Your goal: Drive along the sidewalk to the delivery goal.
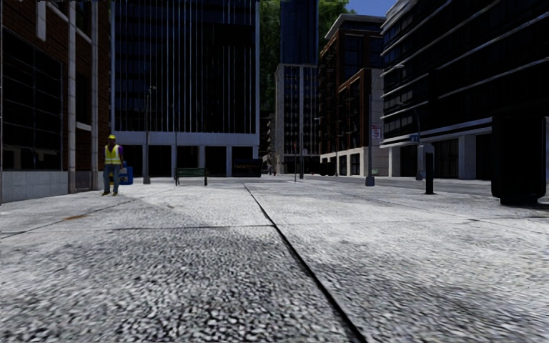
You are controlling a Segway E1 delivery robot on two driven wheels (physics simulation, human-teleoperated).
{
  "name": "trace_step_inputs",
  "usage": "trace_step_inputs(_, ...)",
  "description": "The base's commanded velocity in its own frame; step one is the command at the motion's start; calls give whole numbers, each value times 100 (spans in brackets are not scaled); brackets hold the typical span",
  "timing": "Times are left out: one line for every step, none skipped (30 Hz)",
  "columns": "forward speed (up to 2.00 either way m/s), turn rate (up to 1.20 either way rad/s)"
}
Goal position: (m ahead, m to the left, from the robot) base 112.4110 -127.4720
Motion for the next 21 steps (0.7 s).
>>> trace_step_inputs(145,-120)
trace_step_inputs(200,-120)
trace_step_inputs(200,-83)
trace_step_inputs(200,0)
trace_step_inputs(200,0)
trace_step_inputs(200,0)
trace_step_inputs(200,0)
trace_step_inputs(200,0)
trace_step_inputs(200,0)
trace_step_inputs(200,0)
trace_step_inputs(200,0)
trace_step_inputs(200,0)
trace_step_inputs(200,0)
trace_step_inputs(200,0)
trace_step_inputs(200,0)
trace_step_inputs(200,0)
trace_step_inputs(200,0)
trace_step_inputs(200,0)
trace_step_inputs(200,0)
trace_step_inputs(200,0)
trace_step_inputs(200,0)
